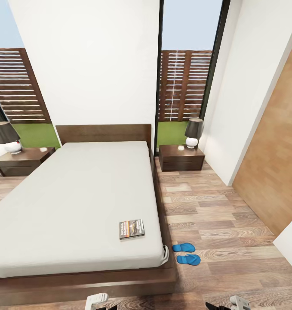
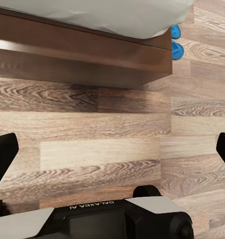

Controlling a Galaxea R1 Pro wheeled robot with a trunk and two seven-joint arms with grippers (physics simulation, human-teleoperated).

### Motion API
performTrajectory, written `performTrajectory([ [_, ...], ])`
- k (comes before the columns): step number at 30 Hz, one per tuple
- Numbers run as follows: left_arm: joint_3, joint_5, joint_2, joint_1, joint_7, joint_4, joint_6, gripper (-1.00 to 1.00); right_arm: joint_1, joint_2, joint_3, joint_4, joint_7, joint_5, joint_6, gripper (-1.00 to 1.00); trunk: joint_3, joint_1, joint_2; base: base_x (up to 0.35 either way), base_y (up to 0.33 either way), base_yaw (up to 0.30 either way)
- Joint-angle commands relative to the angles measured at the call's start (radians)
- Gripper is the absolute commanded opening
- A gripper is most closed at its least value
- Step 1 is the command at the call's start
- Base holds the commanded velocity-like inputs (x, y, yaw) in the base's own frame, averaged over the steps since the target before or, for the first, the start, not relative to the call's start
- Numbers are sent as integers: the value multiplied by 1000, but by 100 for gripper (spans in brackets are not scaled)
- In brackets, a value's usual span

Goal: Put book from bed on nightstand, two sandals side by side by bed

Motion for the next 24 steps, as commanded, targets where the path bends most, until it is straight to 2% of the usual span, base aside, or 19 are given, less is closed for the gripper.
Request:
performTrajectory([
  [1, 8, -11, 0, -1, -2, 1, -5, 100, -1, 0, -8, -1, 6, 3, 6, 100, -2, 1, -2, 0, 0, 0],
  [11, 10, -9, 1, -1, -2, 1, -5, 100, 0, 1, -9, -2, 14, 1, 10, 100, -2, 1, -2, 0, 0, 8],
  [24, 10, -9, 2, -1, -2, 1, -5, 100, -1, 1, -9, -2, 16, 1, 13, 100, -9, 1, -2, 3, 0, 189],
])
